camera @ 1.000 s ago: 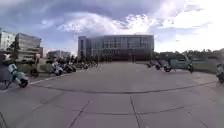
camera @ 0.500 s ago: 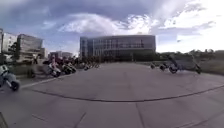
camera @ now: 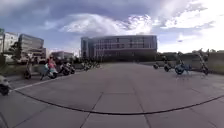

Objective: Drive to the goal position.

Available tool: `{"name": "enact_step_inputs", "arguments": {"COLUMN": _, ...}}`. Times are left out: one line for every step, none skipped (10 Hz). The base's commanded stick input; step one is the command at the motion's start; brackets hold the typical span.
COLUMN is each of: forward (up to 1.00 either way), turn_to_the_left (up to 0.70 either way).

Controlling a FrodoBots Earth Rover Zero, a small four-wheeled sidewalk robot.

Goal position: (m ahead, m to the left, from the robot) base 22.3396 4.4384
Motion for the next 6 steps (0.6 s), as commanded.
{"name": "enact_step_inputs", "arguments": {"forward": 0.7, "turn_to_the_left": 0.0}}
{"name": "enact_step_inputs", "arguments": {"forward": 0.7, "turn_to_the_left": 0.0}}
{"name": "enact_step_inputs", "arguments": {"forward": 0.7, "turn_to_the_left": 0.0}}
{"name": "enact_step_inputs", "arguments": {"forward": 0.7, "turn_to_the_left": 0.0}}
{"name": "enact_step_inputs", "arguments": {"forward": 0.7, "turn_to_the_left": 0.0}}
{"name": "enact_step_inputs", "arguments": {"forward": 0.7, "turn_to_the_left": 0.0}}
